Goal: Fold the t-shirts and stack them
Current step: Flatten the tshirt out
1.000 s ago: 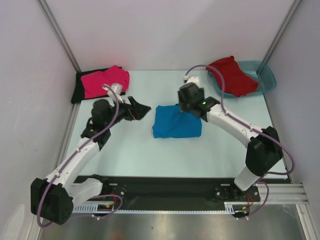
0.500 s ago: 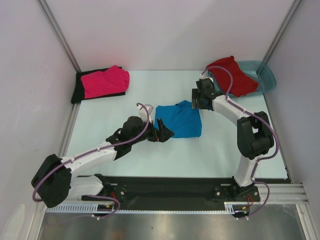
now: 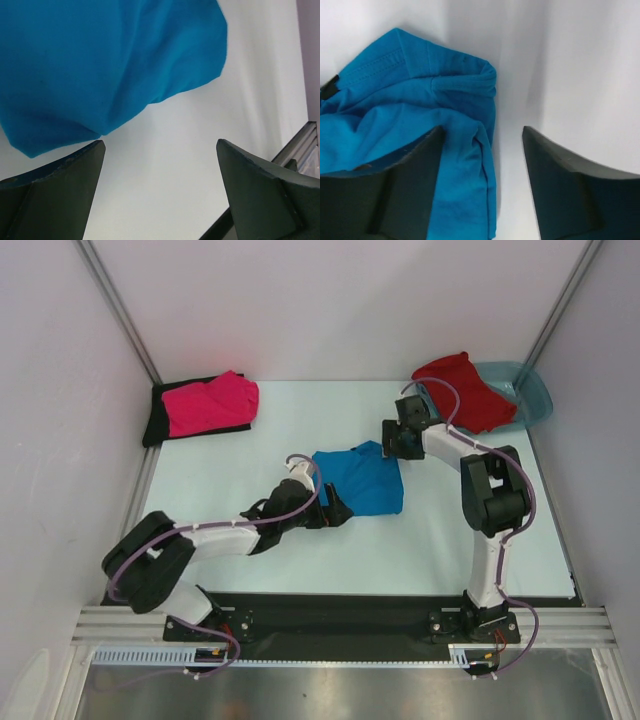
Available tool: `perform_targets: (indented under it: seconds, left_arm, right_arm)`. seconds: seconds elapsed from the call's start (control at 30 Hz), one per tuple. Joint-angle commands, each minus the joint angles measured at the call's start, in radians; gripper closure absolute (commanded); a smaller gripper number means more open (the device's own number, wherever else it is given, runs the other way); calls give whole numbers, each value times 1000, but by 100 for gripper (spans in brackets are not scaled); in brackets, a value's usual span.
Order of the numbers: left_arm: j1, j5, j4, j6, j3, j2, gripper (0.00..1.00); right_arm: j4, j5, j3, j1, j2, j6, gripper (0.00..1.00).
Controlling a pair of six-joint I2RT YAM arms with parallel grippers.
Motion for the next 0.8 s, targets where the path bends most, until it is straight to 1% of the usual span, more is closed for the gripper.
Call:
perform_targets:
  seconds: [0.0, 0.03, 0.07, 0.13, 0.17, 0.23, 0.27, 0.3, 0.37, 0.4, 0.43, 0.47, 0.53, 0.57, 0.6, 0.63, 0.7, 0.73, 0.77]
  left_arm:
    - [-11, 18, 122, -63, 9, 70, 0]
    - [-11, 21, 129, -64, 15, 113, 0]
    - [-11, 19, 131, -71, 19, 130, 0]
    - [-11, 19, 143, -72, 30, 177, 0]
    - [-9, 9, 136, -74, 35, 188, 0]
    - [-3, -5, 134, -71, 39, 205, 0]
    - [8, -11, 123, -69, 41, 213, 0]
    - [17, -14, 114, -66, 39, 213, 0]
    - [52, -30, 91, -45, 44, 211, 0]
    - [66, -30, 73, -35, 53, 208, 0]
    - [84, -28, 59, -26, 58, 207, 0]
    - [125, -24, 48, -11, 61, 202, 0]
    - [168, -13, 30, 8, 68, 185, 0]
    - [210, -4, 21, 29, 73, 179, 0]
    - [230, -1, -5, 43, 96, 168, 0]
    - [248, 1, -25, 75, 113, 164, 0]
    - [287, -4, -82, 115, 175, 154, 0]
    - [296, -10, -107, 158, 205, 154, 0]
    - [304, -14, -128, 179, 234, 156, 0]
  right_arm:
    - [15, -77, 44, -13, 20, -16, 34]
    - [15, -96, 41, -16, 27, -13, 39]
    - [12, -107, 29, -19, 29, -14, 52]
    - [19, -119, 5, -20, 14, -16, 71]
    - [27, -124, -18, -19, 3, -16, 86]
    - [39, -131, -93, -19, -29, -8, 96]
    - [48, -131, -124, -19, -75, -4, 100]
    - [54, -128, -197, -19, -100, 12, 100]
    - [74, -125, -270, -16, -158, 22, 100]
    - [79, -122, -341, -2, -213, 30, 100]
    - [75, -110, -373, 7, -244, 32, 100]
    - [71, -102, -406, 18, -271, 33, 100]
    - [55, -99, -490, 67, -351, 47, 100]
    - [47, -95, -517, 94, -377, 58, 100]
    - [42, -87, -540, 123, -437, 68, 100]
    - [26, -61, -589, 198, -463, 102, 100]
    - [10, -58, -624, 272, -537, 140, 100]
    - [-1, -34, -640, 355, -558, 168, 100]
    - [-4, -27, -661, 389, -577, 214, 100]
